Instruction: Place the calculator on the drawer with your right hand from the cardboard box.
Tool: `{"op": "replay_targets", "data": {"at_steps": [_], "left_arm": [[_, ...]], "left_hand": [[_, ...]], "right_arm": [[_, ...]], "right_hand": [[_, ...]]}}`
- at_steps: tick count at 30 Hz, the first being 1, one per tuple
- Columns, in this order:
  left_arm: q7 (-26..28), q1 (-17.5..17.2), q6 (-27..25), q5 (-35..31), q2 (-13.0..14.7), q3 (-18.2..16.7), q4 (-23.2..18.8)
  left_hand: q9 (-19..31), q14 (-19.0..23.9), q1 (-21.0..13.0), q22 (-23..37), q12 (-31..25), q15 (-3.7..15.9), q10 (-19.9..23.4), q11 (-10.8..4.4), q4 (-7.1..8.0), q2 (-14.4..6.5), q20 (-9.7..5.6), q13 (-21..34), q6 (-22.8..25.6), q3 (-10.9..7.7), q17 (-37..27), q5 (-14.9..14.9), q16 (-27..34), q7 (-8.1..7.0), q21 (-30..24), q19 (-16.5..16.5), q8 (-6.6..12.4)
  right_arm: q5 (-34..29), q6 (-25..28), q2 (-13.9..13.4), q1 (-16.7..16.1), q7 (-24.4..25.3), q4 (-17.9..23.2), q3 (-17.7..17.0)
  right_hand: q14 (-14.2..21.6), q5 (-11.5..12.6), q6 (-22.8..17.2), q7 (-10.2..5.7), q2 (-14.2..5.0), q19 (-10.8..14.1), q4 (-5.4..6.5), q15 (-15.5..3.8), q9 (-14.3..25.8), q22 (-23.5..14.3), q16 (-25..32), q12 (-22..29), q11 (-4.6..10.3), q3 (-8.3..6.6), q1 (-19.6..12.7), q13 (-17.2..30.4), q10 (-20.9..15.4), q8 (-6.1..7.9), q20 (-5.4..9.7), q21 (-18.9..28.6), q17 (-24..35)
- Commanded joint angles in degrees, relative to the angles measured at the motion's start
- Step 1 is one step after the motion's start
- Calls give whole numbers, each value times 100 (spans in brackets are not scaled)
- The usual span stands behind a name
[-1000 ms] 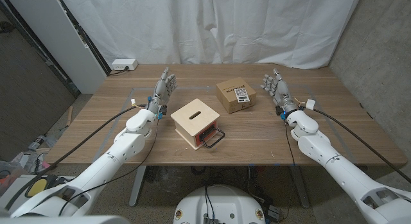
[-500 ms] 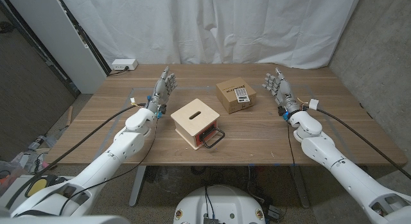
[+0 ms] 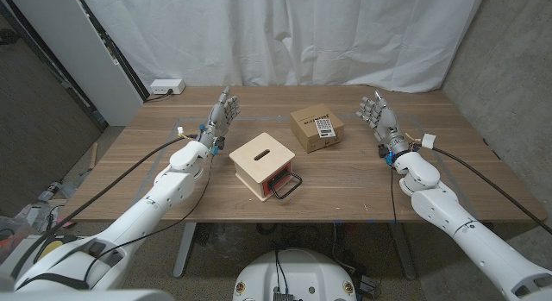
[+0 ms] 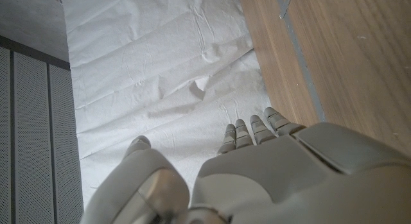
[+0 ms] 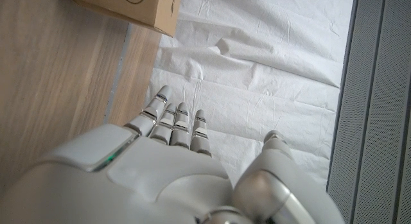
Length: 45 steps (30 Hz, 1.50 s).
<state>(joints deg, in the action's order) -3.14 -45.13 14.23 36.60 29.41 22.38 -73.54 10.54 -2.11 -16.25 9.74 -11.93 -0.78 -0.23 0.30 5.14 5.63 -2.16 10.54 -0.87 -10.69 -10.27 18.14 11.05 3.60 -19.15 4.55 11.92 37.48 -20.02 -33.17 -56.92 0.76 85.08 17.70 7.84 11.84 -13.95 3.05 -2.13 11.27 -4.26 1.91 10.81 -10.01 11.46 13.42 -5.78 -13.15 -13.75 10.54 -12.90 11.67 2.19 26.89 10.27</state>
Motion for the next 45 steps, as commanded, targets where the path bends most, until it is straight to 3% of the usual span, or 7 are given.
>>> {"op": "replay_targets", "data": {"at_steps": [1, 10, 21, 45], "left_arm": [[194, -136, -138, 51, 103, -98, -237], [244, -302, -202, 64, 274, -169, -444], [-26, -332, 3, 117, 291, -181, -291], [234, -352, 77, 23, 110, -125, -345]], "left_hand": [[16, 5, -75, 29, -28, -6, 62, -25, -22, 3, -109, 25, 34, -16, -18, 20, 31, -3, 28, 1, 1], [16, 30, -101, 30, -34, -13, 96, -23, -31, -16, -112, 26, 85, -15, -18, 19, 33, -7, 49, -15, 13], [17, 144, -141, 32, -62, 6, 212, 12, -48, -23, -109, 27, 169, 5, -19, 15, 57, 5, 48, -161, 26], [20, 246, -184, 34, -77, 14, 336, -13, -61, -40, -114, 28, 320, 41, -22, 10, 61, -14, 103, -247, 50]], "right_arm": [[-50, -309, 42, -234, 73, 176, -78], [-159, -521, 11, -443, 170, 450, -159], [-220, -573, -34, -735, 286, 750, -206], [-847, -714, -384, -1306, 581, 1261, -402]], "right_hand": [[163, -17, -124, -26, -10, 129, -62, -78, 19, -11, 53, 72, 58, -33, -103, 23, -198, 49, 72, -18, 27], [275, -39, -232, -48, -13, 253, -99, -149, 20, -14, 59, 105, 113, -43, -146, 21, -342, 68, 100, -29, 25], [397, -54, -317, -80, -32, 358, -129, -178, 21, -16, 74, 127, 137, -61, -190, 20, -454, 80, 113, -39, 26], [494, -61, -382, -158, -46, 463, -193, -218, 23, -18, 60, 123, 206, -94, -283, 18, -529, 72, 130, -73, 21]]}}
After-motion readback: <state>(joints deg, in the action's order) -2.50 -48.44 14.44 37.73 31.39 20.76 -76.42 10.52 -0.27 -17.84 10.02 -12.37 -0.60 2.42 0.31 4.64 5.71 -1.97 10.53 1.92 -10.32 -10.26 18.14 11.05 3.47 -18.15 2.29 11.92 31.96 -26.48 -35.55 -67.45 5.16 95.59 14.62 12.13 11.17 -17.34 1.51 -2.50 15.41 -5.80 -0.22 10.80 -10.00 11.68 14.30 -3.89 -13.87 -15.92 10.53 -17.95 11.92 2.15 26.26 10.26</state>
